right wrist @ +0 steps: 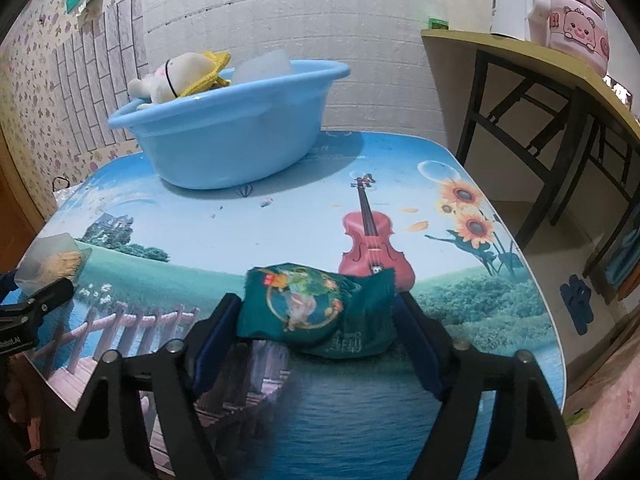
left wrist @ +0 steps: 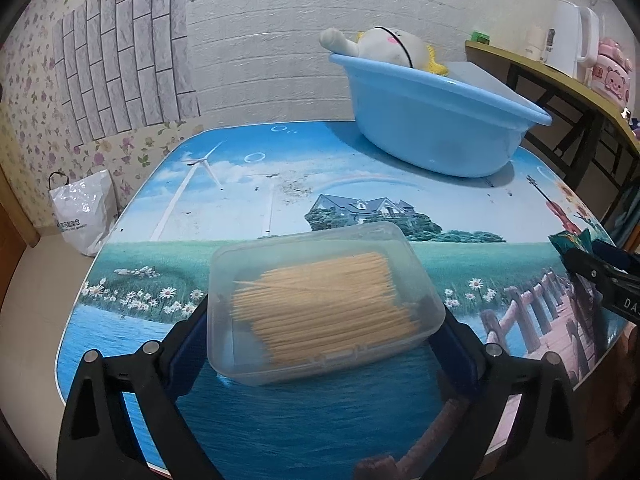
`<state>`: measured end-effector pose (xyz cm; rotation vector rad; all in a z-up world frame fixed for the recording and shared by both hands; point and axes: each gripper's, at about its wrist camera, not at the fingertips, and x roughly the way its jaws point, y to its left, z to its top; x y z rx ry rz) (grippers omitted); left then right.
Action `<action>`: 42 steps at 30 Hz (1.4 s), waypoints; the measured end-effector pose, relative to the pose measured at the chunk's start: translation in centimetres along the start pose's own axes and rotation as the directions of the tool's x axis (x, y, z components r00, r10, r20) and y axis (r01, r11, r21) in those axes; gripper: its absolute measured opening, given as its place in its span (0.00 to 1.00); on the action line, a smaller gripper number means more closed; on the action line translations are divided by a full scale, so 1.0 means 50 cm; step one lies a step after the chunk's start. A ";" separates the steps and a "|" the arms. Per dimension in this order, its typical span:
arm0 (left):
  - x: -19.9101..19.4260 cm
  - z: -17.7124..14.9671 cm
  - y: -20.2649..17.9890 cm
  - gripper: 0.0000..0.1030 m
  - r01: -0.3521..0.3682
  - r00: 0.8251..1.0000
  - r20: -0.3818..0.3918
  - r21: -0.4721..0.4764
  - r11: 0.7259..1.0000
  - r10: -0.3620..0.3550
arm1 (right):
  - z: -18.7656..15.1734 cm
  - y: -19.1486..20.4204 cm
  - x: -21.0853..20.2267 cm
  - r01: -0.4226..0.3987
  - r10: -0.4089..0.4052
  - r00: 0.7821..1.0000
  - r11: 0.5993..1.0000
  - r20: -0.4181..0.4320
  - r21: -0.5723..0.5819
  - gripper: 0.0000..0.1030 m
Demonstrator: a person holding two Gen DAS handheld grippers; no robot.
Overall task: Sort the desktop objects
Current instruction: 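Lift the stick box with the left tool while the right tool lifts the green pouch, then carry the stick box and green pouch over the blue basin and lower them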
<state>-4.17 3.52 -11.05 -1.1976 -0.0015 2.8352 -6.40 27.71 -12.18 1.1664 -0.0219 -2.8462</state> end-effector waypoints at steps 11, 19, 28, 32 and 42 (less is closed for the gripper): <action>-0.005 0.003 0.005 0.94 0.019 1.000 -0.008 -0.031 0.999 -0.019 | 0.001 0.004 -0.012 -0.049 0.049 0.999 0.999 0.021 -0.005 0.44; -0.029 0.021 0.005 0.94 0.040 0.999 0.012 -0.036 0.999 -0.039 | 0.018 0.023 -0.044 -0.113 0.116 0.990 0.993 0.079 -0.034 0.17; -0.058 0.072 0.004 0.94 0.075 0.996 0.060 -0.061 0.995 -0.071 | 0.052 0.022 -0.070 -0.203 0.202 0.971 0.979 0.130 0.001 0.12; -0.068 0.104 -0.002 0.94 0.079 0.994 0.083 -0.055 0.995 -0.074 | 0.088 0.025 -0.116 -0.266 0.261 0.943 0.964 0.204 -0.007 0.12; -0.077 0.209 -0.035 0.93 0.130 0.977 0.177 -0.029 0.991 -0.123 | 0.181 0.044 -0.134 -0.357 0.351 0.885 0.933 0.305 -0.035 0.12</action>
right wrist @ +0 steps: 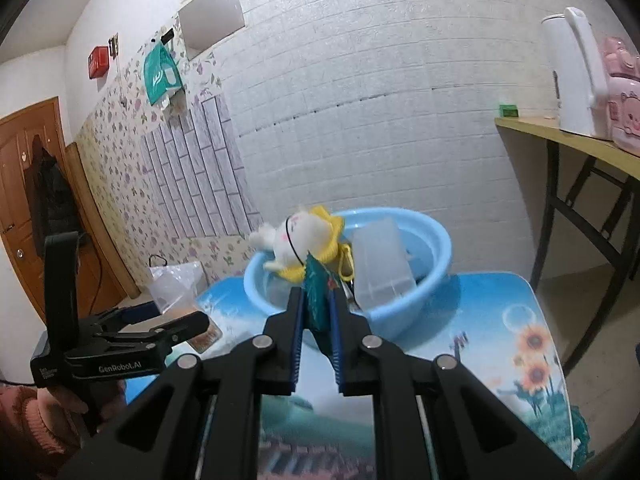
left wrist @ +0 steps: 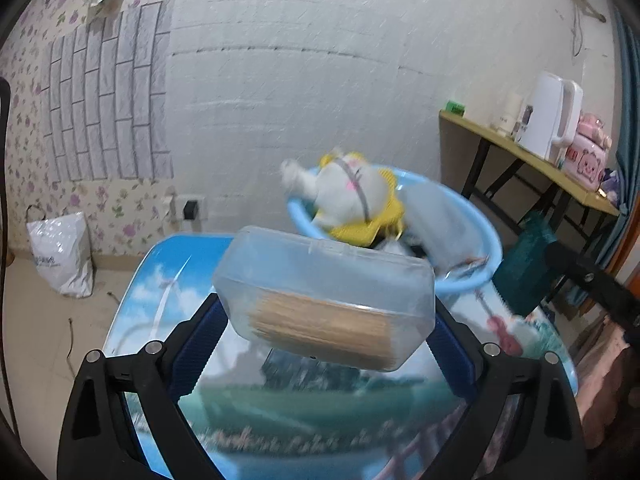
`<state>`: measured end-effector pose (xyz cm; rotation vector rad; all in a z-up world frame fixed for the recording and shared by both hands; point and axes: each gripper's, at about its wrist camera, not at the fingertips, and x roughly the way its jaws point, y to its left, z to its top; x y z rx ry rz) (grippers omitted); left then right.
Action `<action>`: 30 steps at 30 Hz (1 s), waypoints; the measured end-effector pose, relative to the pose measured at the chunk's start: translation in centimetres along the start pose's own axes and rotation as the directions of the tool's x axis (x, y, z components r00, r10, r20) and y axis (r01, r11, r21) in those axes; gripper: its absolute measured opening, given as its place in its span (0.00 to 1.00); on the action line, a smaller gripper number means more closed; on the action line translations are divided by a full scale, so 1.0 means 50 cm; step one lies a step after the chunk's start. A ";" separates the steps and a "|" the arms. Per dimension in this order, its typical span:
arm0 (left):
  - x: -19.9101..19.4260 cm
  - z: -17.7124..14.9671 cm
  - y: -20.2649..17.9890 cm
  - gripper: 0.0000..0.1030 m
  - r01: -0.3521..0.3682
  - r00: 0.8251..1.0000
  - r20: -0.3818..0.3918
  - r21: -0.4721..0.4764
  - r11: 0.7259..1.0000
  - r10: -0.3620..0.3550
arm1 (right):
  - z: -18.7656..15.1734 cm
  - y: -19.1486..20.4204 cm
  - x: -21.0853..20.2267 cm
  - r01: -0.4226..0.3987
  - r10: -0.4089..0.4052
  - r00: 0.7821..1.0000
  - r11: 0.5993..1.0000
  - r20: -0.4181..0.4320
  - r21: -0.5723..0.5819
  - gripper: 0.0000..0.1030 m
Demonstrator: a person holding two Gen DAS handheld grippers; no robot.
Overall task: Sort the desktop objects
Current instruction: 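Carry the stick box and green pouch over the blue basin and lower them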
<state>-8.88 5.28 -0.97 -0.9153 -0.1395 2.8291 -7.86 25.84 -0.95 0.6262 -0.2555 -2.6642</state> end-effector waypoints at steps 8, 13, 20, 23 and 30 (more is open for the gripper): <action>0.021 0.047 -0.023 0.93 0.034 0.999 0.028 0.010 0.999 -0.034 | 0.045 -0.013 0.060 -0.036 0.036 0.999 0.999 0.027 0.016 0.12; 0.035 0.074 -0.037 0.93 0.035 0.998 0.052 0.032 0.999 -0.037 | 0.067 -0.025 0.095 -0.053 0.052 0.998 0.998 0.041 0.026 0.12; 0.096 0.091 -0.075 0.93 0.067 0.998 0.010 0.081 0.994 -0.068 | 0.072 -0.061 0.175 -0.076 0.078 0.996 0.995 -0.034 0.067 0.15; 0.136 0.083 -0.099 0.93 0.075 0.996 -0.048 0.139 0.987 -0.069 | 0.063 -0.082 0.199 -0.025 0.032 0.996 0.996 -0.083 0.086 0.15; 0.179 0.055 -0.138 0.93 0.040 0.997 -0.080 0.251 0.967 -0.021 | 0.037 -0.134 0.203 0.059 -0.046 0.992 0.992 -0.121 0.114 0.19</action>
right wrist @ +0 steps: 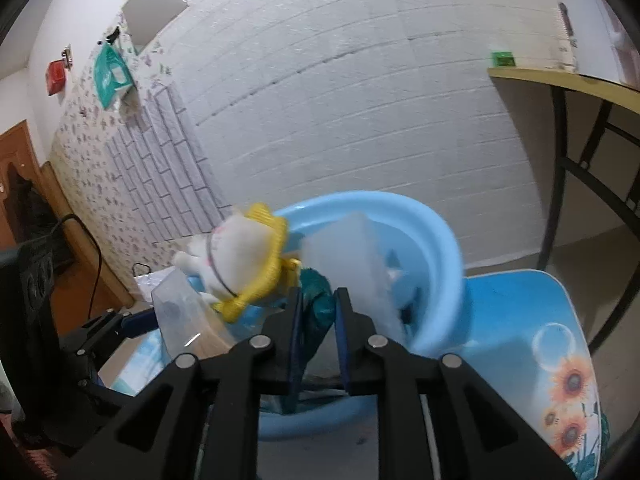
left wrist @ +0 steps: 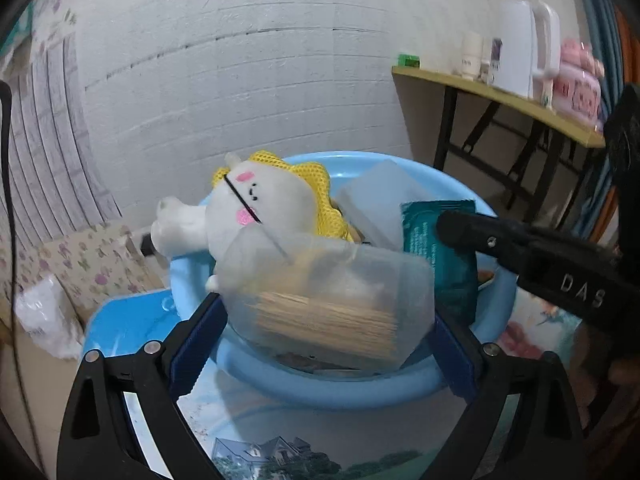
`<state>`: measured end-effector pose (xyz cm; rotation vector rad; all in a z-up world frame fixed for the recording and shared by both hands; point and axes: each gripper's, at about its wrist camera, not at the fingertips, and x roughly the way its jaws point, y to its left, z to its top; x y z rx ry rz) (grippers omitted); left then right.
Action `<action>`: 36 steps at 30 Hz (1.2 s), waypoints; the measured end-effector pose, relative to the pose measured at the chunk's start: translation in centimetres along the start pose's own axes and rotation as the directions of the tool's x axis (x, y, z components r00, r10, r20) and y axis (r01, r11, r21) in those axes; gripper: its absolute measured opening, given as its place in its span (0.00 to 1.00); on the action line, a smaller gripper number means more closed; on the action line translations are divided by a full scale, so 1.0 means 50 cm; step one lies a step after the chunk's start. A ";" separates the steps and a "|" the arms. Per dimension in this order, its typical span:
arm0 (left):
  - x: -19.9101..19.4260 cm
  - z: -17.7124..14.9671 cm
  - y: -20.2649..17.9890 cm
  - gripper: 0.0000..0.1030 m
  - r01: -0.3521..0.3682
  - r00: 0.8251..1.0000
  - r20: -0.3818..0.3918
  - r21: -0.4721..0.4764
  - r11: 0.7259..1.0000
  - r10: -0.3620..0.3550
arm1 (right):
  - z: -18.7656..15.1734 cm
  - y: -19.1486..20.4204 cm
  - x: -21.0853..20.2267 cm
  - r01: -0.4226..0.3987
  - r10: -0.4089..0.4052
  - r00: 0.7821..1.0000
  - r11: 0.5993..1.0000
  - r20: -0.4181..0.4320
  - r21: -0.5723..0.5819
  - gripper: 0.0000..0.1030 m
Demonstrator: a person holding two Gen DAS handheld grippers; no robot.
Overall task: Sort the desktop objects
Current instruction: 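Carry the stick box and green pouch over the blue basin and lower them, then open the left tool to drop the stick box while the right tool releases the pouch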
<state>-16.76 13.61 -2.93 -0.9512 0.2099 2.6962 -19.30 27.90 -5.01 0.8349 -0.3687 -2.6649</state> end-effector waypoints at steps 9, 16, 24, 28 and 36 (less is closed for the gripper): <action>0.000 0.004 -0.007 0.93 0.013 1.000 -0.009 0.003 1.000 -0.013 | -0.014 0.004 -0.008 0.031 -0.029 0.999 0.997 0.024 -0.071 0.26; -0.027 -0.010 -0.002 0.94 -0.006 1.000 0.007 0.002 1.000 0.006 | -0.028 0.012 -0.042 0.046 -0.043 0.998 0.995 0.040 -0.087 0.28; -0.048 -0.034 0.062 0.97 0.002 0.999 -0.042 -0.182 0.983 -0.010 | -0.052 0.041 -0.065 0.088 -0.088 0.996 0.989 0.001 -0.119 0.69; -0.061 -0.038 0.080 0.98 -0.046 0.994 -0.108 -0.226 0.973 0.022 | -0.064 0.023 -0.069 0.072 -0.073 0.996 0.997 -0.054 -0.021 0.69; -0.096 -0.058 0.080 0.98 -0.163 0.974 -0.189 -0.226 0.960 0.121 | -0.069 0.069 -0.101 0.101 -0.105 0.988 0.994 -0.117 -0.046 0.69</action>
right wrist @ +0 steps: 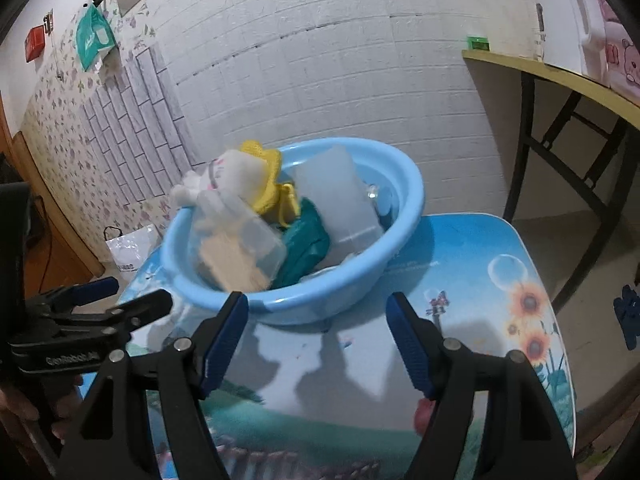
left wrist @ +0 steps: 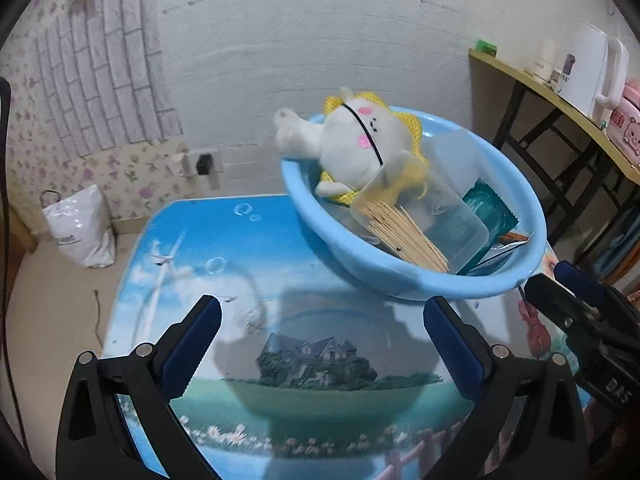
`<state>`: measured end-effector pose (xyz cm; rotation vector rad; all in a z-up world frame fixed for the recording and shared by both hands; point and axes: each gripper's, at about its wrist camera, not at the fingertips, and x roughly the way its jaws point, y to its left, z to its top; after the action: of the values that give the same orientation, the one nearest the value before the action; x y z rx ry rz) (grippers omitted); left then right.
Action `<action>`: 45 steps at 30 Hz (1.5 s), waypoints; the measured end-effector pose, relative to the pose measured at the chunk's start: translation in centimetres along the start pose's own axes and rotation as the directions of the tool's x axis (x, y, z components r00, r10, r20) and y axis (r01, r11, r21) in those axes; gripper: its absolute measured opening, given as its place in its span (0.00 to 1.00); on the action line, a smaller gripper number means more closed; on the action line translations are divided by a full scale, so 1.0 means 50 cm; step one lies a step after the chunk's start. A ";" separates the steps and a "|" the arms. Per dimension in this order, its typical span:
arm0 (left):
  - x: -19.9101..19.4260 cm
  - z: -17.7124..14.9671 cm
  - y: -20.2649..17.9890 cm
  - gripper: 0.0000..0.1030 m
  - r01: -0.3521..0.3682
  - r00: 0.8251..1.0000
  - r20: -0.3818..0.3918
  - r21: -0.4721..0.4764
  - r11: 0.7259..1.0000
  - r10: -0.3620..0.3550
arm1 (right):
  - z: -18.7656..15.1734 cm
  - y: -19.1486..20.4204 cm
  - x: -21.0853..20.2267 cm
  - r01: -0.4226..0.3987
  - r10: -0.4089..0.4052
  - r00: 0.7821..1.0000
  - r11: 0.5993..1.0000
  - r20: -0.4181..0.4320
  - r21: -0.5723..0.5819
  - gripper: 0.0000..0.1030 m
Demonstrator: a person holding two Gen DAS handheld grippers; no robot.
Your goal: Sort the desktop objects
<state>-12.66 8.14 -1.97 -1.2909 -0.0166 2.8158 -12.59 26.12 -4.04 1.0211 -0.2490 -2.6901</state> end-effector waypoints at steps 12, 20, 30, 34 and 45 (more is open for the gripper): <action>-0.142 -0.026 0.010 0.99 -0.047 0.990 0.132 0.044 0.998 0.041 | -0.007 0.091 -0.090 0.036 -0.032 0.999 0.995 0.042 -0.093 0.69; -0.213 -0.049 0.007 1.00 -0.154 0.960 0.250 0.100 0.983 0.125 | -0.016 0.105 -0.132 0.092 -0.083 0.992 0.991 0.092 -0.098 0.72; -0.258 -0.058 0.015 1.00 -0.139 0.949 0.297 0.081 0.987 0.109 | -0.016 0.108 -0.187 0.097 -0.086 0.987 0.992 0.138 -0.080 1.00; -0.250 -0.059 0.011 1.00 -0.062 0.968 0.247 0.102 0.993 0.035 | -0.021 0.105 -0.204 0.135 -0.120 0.977 0.988 0.175 -0.080 1.00; -0.229 -0.072 0.014 1.00 -0.075 0.975 0.216 0.077 0.994 0.057 | -0.026 0.093 -0.183 0.123 -0.110 0.984 0.989 0.137 -0.088 1.00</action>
<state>-2.51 6.92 4.33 -0.9845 0.1400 2.9616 -4.32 24.29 1.86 0.8564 -0.0855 -2.8486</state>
